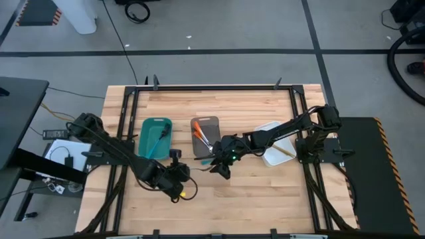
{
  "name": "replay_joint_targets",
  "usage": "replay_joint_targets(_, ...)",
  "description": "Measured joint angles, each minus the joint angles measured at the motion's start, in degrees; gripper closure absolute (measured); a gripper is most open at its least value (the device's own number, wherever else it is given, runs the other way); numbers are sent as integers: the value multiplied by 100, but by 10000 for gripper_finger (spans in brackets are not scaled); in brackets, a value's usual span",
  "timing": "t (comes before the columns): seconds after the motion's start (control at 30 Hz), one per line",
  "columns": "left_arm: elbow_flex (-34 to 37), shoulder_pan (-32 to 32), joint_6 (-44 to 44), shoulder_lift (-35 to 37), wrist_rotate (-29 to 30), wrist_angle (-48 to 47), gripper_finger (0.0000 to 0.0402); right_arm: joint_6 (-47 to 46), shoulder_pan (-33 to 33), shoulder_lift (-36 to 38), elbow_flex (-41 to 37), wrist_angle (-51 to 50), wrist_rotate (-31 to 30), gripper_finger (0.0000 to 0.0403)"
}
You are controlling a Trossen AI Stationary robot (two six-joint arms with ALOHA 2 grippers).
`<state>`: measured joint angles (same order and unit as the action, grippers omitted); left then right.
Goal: Sort silverware by color (type)
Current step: Put the blue fork into the green bin
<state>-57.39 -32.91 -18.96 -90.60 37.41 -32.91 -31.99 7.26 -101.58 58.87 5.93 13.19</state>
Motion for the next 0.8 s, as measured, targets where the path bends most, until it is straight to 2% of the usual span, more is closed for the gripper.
replay_joint_targets(0.17,42,-78,-392,251,339,-661,390,421,93,0,0,56,-398,199)
replay_joint_targets(0.5,673,-53,-970,1081,554,-783,389,873,487,0,0,370,-1321,199)
replay_joint_targets(0.8,1099,-35,-1688,1843,1257,-907,389,1321,1085,0,0,676,-3098,199)
